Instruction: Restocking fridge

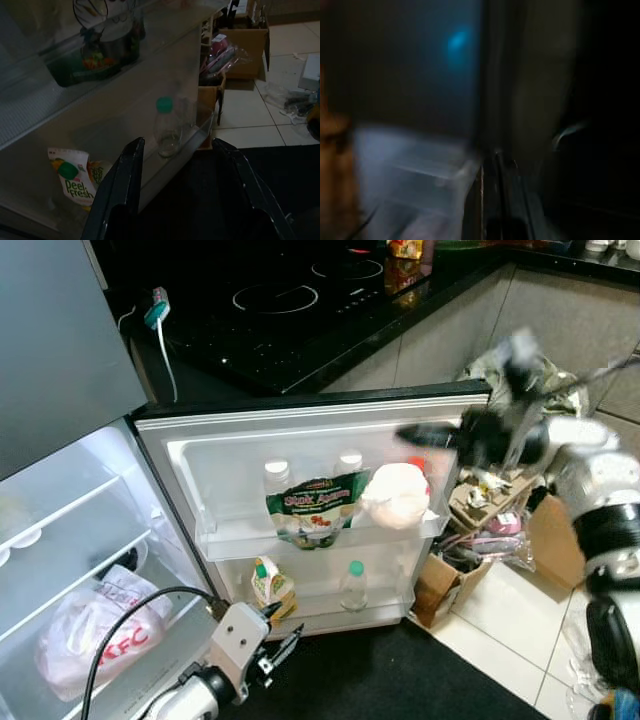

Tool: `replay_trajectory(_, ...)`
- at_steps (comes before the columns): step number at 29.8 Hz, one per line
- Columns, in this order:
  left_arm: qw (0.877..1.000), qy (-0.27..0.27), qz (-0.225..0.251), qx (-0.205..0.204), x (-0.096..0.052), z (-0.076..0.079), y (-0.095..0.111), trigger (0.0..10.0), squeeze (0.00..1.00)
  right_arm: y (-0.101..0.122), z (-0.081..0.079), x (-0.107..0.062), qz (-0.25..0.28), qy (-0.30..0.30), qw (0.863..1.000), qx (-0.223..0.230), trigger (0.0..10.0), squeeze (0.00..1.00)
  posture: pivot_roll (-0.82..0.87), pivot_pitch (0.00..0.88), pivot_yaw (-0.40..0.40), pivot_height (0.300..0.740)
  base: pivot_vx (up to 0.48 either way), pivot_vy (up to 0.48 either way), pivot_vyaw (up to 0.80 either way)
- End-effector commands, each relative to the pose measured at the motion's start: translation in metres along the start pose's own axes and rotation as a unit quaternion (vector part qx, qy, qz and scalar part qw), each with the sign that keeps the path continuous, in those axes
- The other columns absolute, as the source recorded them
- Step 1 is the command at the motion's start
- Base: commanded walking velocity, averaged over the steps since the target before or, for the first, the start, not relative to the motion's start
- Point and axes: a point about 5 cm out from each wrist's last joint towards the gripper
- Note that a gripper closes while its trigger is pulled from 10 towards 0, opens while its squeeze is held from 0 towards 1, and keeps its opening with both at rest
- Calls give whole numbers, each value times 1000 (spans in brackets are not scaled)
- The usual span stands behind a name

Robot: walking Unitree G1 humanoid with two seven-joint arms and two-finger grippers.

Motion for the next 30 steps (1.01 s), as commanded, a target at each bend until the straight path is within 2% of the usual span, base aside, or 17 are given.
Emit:
replay_trajectory(1,1000,-2,-14,-1,-5,1,-6,10000,0,17,8,-10,78,-51,996,7,10000,0,-65,107,-12,740,0,0,0)
replay_trajectory(6,1000,3,-21,-5,-6,1,-10,10000,0,24,32,-35,95,-257,961,-36,10000,0,-65,105,-13,740,0,0,0)
replay_trajectory(9,999,15,-36,-14,-9,0,-17,10000,0,6,50,-75,45,-470,878,-73,10000,0,-70,102,-13,740,0,0,0)
replay_trajectory(10,999,15,-36,-14,-9,0,-17,10000,0,6,50,-75,45,-470,878,-73,10000,0,-70,102,-13,740,0,0,0)
replay_trajectory(11,999,21,-45,-23,-11,0,-22,10000,0,-6,54,-96,20,-542,836,-84,10000,0,-68,100,-13,740,0,0,0)
replay_trajectory(12,999,21,-45,-23,-11,0,-22,10000,0,-6,54,-96,20,-542,836,-84,10000,0,-68,100,-13,740,0,0,0)
replay_trajectory(16,997,24,-67,-33,-15,2,-32,10000,0,-29,56,-123,-33,-612,783,-103,10000,0,-69,96,-13,740,0,0,0)
replay_trajectory(17,993,41,-101,-38,-21,2,-43,10000,0,-53,54,-144,-80,-656,743,-106,10000,0,-69,88,-13,740,0,0,0)
replay_trajectory(18,993,41,-101,-38,-21,2,-43,10000,0,-53,54,-144,-80,-656,743,-106,10000,0,-69,88,-13,740,0,0,0)
replay_trajectory(19,988,62,-131,-50,-26,1,-54,10000,0,-76,52,-162,-109,-687,712,-90,10000,0,-68,87,-14,740,0,0,0)
replay_trajectory(21,988,62,-131,-50,-26,1,-54,10000,0,-76,52,-162,-109,-687,712,-90,10000,0,-68,87,-14,740,0,0,0)
replay_trajectory(22,962,127,-222,-98,-42,0,-83,10000,0,-134,36,-197,-166,-723,669,-44,10000,0,-65,73,-15,740,0,0,0)
replay_trajectory(24,962,127,-222,-98,-42,0,-83,10000,0,-134,36,-197,-166,-723,669,-44,10000,0,-65,73,-15,740,0,0,0)
replay_trajectory(25,938,156,-278,-133,-51,4,-98,10000,0,-169,23,-210,-202,-728,655,-19,10000,0,-65,66,-16,740,0,0,0)
replay_trajectory(26,938,156,-278,-133,-51,4,-98,10000,0,-169,23,-210,-202,-728,655,-19,10000,0,-65,66,-16,740,0,0,0)
replay_trajectory(28,886,185,-384,-186,-69,19,-124,10000,0,-247,-20,-234,-317,-722,614,29,10000,0,-62,50,-17,740,0,0,0)
replay_trajectory(30,861,187,-432,-194,-77,28,-133,10000,0,-283,-47,-243,-368,-714,592,60,10000,0,-62,50,-17,740,0,0,0)
Point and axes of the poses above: a point about 5 cm out from each wrist's last joint towards the gripper, its own x axis pointing out of the wrist towards the gripper, its own y axis along the axis of the wrist's last joint, z = x × y, and after that the axes turned 9 degrees about x, right-handed
